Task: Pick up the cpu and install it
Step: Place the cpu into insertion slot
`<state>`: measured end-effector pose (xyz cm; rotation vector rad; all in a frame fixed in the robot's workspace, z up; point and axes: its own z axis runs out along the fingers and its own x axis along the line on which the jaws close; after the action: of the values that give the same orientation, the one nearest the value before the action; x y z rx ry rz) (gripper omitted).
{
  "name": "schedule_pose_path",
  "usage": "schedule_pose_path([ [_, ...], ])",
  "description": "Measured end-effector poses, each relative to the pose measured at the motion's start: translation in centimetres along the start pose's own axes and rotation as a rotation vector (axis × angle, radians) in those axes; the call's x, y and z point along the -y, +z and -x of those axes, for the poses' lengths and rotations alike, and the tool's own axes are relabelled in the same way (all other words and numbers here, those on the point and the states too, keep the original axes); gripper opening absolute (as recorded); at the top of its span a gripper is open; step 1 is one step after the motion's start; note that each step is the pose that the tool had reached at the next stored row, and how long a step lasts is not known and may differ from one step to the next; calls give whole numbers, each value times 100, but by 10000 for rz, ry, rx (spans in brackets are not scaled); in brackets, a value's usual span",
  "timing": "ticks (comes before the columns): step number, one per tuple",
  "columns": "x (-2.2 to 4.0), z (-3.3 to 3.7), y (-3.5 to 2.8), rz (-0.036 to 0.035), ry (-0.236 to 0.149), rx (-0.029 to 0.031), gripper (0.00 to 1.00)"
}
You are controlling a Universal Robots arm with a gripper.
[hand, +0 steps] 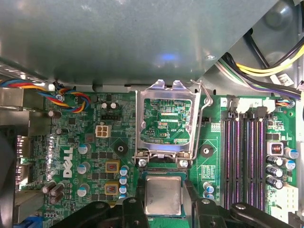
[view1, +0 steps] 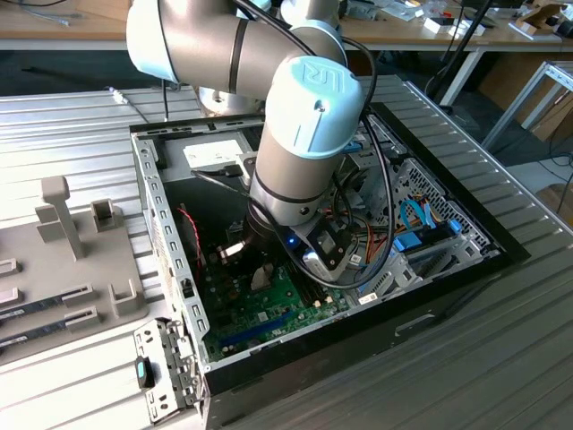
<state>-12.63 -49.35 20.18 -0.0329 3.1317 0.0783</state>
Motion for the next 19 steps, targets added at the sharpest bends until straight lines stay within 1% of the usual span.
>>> schedule_pose_path([
  [6, 0, 0, 0, 3, 0, 1, 41],
  [10, 3, -2, -12, -1, 13, 0, 41],
  [12, 21, -2, -13, 0, 18, 0, 41],
  [14, 56, -2, -13, 4, 20, 3, 41],
  [15, 65, -3, -14, 1, 21, 2, 41],
  [19, 72, -3, -15, 0, 35, 1, 41],
])
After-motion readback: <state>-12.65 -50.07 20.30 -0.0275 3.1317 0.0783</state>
